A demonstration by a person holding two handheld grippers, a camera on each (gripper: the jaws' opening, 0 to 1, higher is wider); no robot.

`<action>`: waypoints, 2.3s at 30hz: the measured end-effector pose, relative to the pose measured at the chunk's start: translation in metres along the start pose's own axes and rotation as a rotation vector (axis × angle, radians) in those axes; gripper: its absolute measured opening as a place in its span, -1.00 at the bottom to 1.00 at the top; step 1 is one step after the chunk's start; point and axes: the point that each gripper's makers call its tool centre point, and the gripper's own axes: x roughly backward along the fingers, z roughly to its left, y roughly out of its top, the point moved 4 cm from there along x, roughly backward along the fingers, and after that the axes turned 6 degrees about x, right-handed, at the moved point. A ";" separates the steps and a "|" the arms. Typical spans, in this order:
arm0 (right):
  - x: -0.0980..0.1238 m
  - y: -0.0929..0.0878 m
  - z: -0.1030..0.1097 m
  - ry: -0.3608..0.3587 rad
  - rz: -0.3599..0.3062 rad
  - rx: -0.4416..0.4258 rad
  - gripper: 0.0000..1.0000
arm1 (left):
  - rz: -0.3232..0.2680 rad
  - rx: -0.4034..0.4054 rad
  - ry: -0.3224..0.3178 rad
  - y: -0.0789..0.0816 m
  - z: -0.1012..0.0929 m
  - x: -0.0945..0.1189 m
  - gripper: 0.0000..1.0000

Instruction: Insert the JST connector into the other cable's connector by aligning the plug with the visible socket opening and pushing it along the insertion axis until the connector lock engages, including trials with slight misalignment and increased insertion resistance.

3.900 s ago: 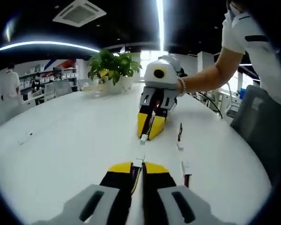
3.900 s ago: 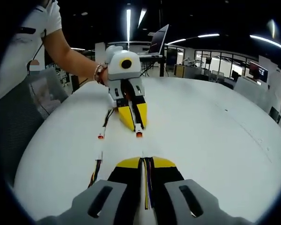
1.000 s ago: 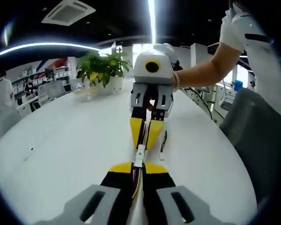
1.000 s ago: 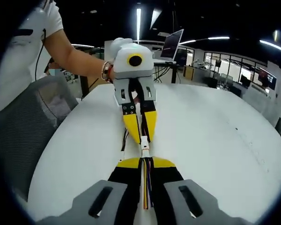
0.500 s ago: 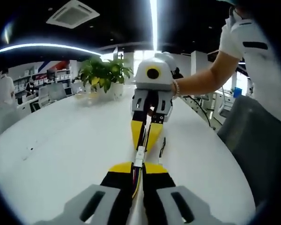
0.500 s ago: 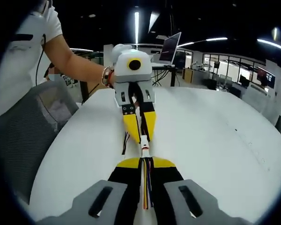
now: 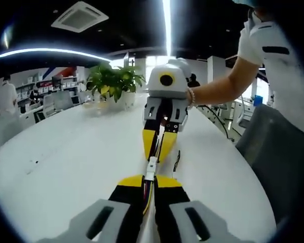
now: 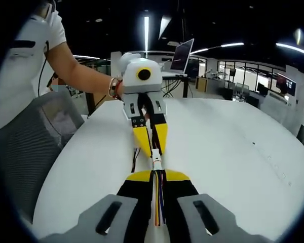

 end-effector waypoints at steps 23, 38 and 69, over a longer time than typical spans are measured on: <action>-0.008 0.001 -0.001 0.027 0.027 0.038 -0.94 | 0.039 -0.043 -0.020 0.000 -0.006 -0.002 -1.00; -0.006 -0.003 -0.001 0.025 0.031 0.028 -0.93 | 0.049 -0.045 -0.026 0.001 -0.007 -0.010 -1.00; -0.014 -0.037 -0.025 -0.032 0.070 0.005 -0.92 | 0.117 -0.026 -0.019 -0.019 0.019 -0.038 -1.00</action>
